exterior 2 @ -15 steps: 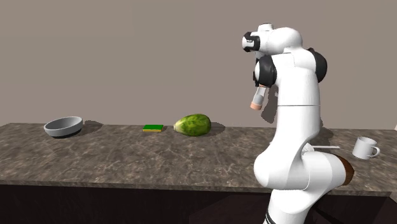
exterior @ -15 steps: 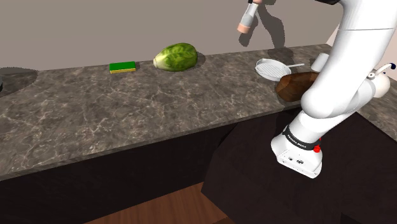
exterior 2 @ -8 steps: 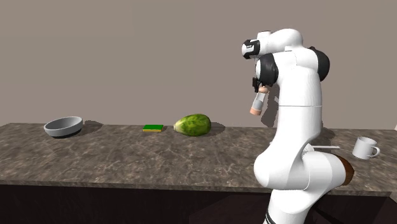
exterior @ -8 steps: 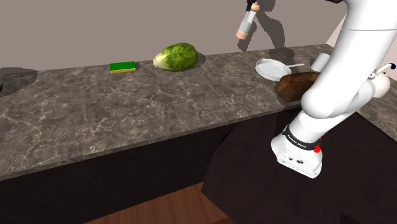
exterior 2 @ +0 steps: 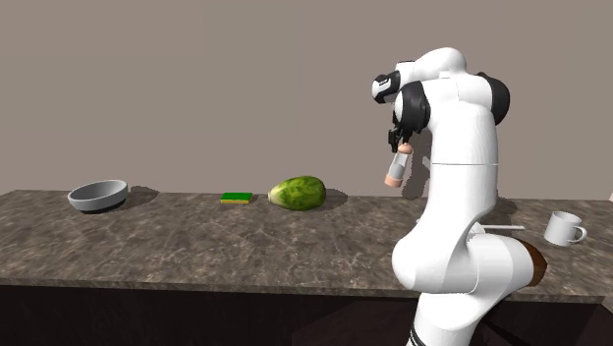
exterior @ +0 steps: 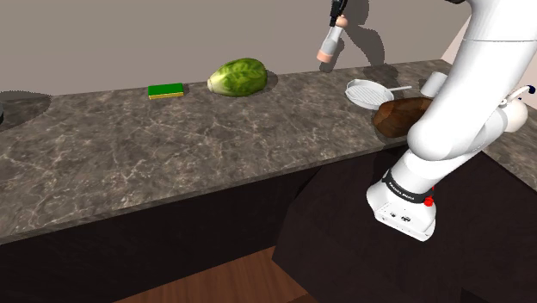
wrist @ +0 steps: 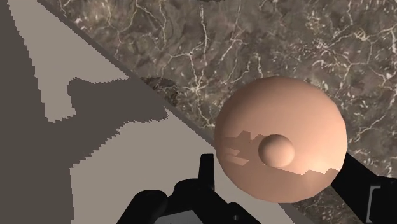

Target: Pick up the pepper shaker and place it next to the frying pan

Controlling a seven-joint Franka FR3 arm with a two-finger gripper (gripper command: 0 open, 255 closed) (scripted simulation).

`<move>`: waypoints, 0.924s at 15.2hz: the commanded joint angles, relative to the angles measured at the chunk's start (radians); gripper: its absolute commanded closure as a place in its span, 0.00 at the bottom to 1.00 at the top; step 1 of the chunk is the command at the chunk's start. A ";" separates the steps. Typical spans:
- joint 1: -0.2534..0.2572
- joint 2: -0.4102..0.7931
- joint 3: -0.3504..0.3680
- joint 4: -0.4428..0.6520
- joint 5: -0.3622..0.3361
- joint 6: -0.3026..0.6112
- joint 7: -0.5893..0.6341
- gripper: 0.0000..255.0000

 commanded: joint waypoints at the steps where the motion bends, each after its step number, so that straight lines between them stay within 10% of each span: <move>1: 0.000 0.001 0.000 -0.024 0.000 0.025 0.001 1.00; 14: 0.002 0.022 0.003 -0.169 0.002 0.191 0.006 1.00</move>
